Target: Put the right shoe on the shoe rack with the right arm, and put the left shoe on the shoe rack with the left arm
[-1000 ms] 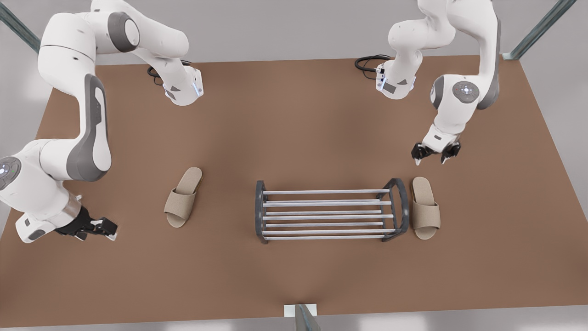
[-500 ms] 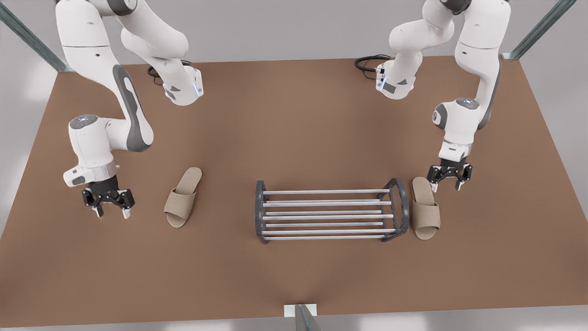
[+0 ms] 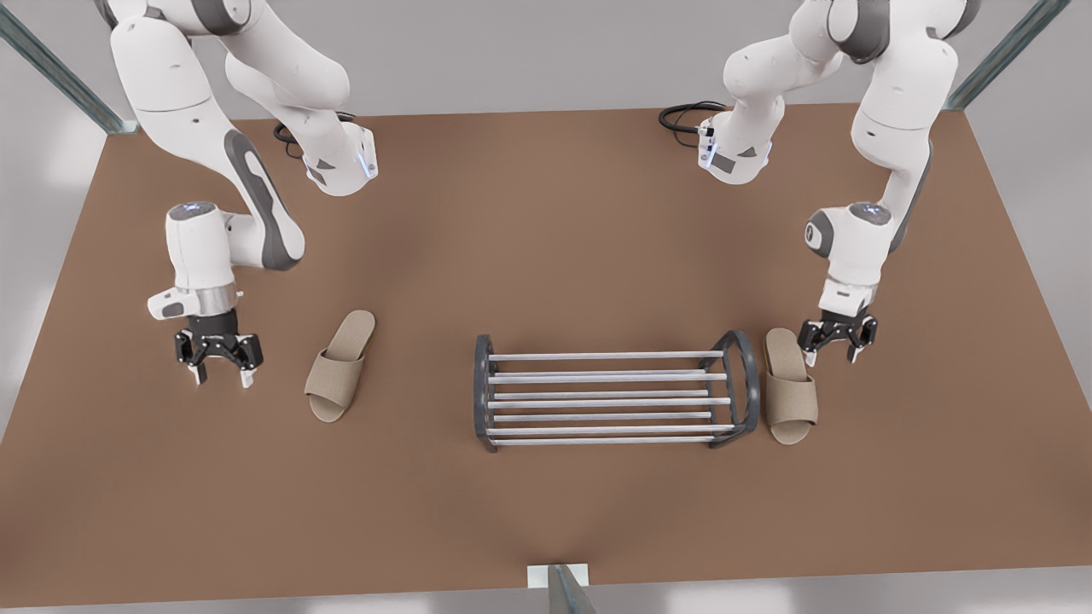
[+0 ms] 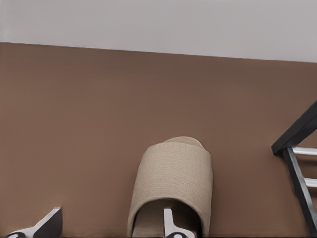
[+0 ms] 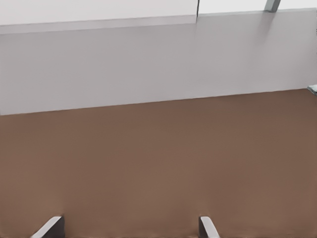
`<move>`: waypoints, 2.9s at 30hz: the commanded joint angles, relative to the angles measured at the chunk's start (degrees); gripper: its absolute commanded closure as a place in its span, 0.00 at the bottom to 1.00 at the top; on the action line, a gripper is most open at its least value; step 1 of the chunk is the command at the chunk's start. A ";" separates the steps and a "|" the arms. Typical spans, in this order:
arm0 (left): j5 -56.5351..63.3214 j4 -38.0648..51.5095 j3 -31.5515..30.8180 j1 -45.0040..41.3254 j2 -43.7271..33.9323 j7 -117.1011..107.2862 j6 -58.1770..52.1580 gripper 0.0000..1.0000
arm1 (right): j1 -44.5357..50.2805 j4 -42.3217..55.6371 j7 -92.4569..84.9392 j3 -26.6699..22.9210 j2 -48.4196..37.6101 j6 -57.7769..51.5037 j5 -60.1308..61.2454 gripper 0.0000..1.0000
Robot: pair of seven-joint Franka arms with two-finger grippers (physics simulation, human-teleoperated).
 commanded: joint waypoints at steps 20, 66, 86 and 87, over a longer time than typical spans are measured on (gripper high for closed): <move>1.65 4.34 -0.27 -0.20 7.46 3.07 0.64 0.01 | 0.93 -15.09 6.83 11.09 -4.15 1.42 0.78 0.00; 4.64 34.39 -8.26 -1.69 -3.79 -11.69 -44.35 0.79 | -0.04 -6.47 6.22 6.87 12.10 1.59 1.83 0.00; 42.96 45.56 -7.65 -33.78 -1.77 -82.62 -78.82 0.79 | 0.05 -4.10 6.22 6.61 14.65 1.59 1.83 0.30; 44.71 44.24 -7.65 -33.86 -1.77 -83.32 -78.47 0.79 | 0.05 -4.10 6.22 6.61 14.65 1.59 1.83 0.32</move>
